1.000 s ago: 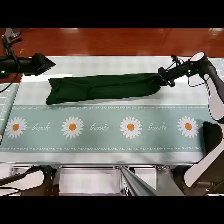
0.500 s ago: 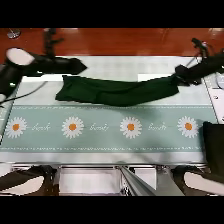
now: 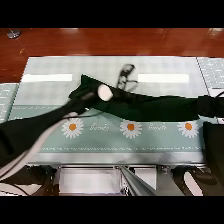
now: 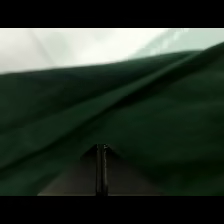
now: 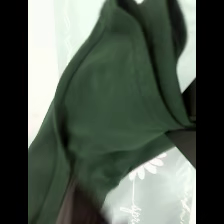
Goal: Fold the shirts.
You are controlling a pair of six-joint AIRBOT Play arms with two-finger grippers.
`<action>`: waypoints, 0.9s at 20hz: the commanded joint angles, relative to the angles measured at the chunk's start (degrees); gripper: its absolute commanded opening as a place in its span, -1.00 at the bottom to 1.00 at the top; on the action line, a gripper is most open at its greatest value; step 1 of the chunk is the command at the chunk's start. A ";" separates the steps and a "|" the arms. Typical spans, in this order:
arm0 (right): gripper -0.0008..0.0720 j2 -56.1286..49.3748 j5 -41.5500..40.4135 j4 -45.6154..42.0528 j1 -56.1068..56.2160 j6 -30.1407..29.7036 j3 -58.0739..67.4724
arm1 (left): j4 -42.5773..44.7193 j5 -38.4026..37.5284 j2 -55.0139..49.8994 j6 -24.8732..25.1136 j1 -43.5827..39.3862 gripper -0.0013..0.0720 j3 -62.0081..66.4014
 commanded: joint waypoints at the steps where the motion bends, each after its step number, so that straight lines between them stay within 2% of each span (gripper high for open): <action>1: -0.89 3.37 0.22 0.20 -0.04 -0.28 -0.94 | -3.08 -4.00 -7.32 -4.81 -7.39 -0.91 4.31; 5: -0.89 3.37 -0.50 -0.02 -0.04 -0.90 -0.92 | -6.62 -9.60 -11.50 -3.69 -11.54 -0.91 9.88; 8: -0.89 3.04 -1.11 0.00 -0.02 -0.87 -0.92 | -6.58 -16.09 -10.93 -1.99 -8.50 -0.91 14.12; 10: -0.89 1.60 -0.74 0.90 -0.02 -0.90 -0.74 | -6.60 -20.57 -9.09 -1.44 -1.84 -0.91 17.16; 13: -0.89 -2.89 -1.42 6.34 0.66 -3.19 1.27 | -6.58 -22.82 -3.06 -1.57 11.02 -0.91 17.84; 18: -0.89 -18.21 -9.31 6.51 15.30 -0.68 11.06 | -6.60 -31.04 11.06 -2.43 35.87 -0.91 17.77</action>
